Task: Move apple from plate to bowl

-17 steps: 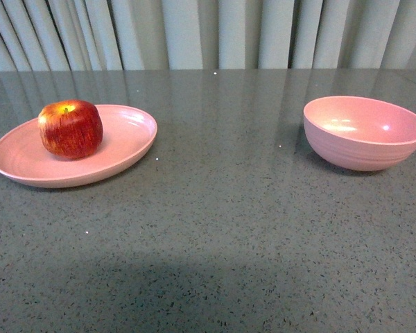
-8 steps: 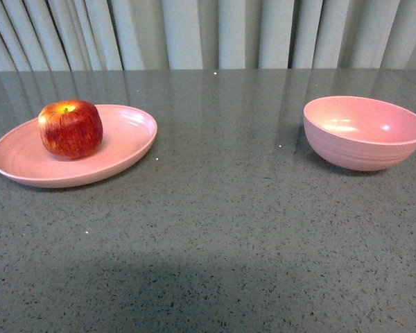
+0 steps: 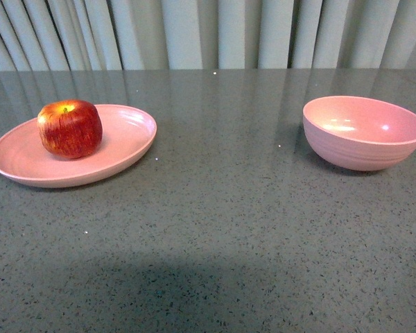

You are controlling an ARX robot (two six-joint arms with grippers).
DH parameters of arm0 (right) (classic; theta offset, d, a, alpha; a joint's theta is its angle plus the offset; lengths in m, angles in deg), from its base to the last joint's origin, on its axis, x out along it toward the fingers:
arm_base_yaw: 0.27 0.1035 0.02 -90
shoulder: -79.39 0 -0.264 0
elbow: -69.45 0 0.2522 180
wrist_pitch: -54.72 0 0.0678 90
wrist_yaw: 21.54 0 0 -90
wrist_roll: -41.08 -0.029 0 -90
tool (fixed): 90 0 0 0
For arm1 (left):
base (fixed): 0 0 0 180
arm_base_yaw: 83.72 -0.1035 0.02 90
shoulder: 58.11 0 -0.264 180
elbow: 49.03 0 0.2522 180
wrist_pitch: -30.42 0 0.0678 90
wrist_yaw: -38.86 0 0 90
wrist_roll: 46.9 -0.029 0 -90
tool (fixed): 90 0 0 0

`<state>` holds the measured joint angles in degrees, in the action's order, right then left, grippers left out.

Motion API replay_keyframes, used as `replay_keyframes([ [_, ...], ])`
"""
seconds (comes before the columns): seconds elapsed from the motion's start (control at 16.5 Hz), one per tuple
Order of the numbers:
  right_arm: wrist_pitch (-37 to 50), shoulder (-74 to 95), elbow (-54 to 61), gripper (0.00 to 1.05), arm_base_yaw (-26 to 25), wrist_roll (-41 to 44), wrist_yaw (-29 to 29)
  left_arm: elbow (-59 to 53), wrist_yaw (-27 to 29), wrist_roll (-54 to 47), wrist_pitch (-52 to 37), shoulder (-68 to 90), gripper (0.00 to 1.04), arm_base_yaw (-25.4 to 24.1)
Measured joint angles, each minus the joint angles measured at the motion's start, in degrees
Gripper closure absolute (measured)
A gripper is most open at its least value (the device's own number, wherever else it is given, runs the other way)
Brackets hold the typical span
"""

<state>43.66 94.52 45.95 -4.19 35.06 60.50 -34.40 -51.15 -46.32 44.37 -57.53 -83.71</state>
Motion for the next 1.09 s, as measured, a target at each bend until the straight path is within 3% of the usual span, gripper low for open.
replay_keyframes([
  [0.24,15.4,23.8,-11.4,0.07,-0.4,4.0,-1.4,0.0,0.0,0.0,0.0,0.0,0.07,0.0],
  [0.36,16.9,36.0,-18.9,0.07,0.7,4.6,-1.5,0.0,0.0,0.0,0.0,0.0,0.07,0.0],
  [0.54,11.0,58.1,-35.4,0.07,4.1,4.1,0.7,0.0,0.0,0.0,0.0,0.0,0.07,0.0],
  [1.09,-3.3,83.7,-55.3,0.07,7.0,2.0,7.2,0.0,0.0,0.0,0.0,0.0,0.07,0.0],
])
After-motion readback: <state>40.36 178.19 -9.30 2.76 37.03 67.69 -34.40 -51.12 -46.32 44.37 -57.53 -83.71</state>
